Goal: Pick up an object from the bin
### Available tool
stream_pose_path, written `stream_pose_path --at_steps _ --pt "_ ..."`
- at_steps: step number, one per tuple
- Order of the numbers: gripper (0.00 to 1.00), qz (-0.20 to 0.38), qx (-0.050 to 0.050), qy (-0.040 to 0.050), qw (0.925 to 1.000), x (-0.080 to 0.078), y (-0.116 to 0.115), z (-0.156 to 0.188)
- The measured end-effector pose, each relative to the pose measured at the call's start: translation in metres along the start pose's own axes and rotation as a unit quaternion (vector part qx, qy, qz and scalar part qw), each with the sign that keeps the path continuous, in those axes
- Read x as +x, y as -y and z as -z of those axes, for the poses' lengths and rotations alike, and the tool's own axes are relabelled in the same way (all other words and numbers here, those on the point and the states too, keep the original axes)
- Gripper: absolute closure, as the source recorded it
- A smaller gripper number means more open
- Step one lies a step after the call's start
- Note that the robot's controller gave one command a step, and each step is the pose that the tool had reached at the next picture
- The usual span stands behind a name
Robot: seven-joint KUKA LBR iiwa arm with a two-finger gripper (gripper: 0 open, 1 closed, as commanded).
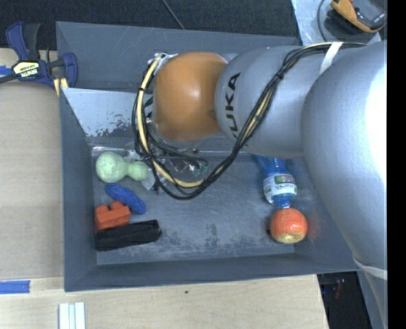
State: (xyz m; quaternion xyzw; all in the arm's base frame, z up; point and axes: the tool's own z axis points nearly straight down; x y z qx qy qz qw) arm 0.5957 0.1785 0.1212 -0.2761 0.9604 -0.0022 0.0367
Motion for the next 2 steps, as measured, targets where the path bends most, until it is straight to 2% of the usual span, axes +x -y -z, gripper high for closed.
stream_pose_path --at_steps 1,2 --pt "1.0 -0.138 0.0 0.0004 0.9904 0.004 -0.016 0.036" --pt "1.0 -0.107 0.0 0.0023 0.9942 0.012 -0.017 0.016"
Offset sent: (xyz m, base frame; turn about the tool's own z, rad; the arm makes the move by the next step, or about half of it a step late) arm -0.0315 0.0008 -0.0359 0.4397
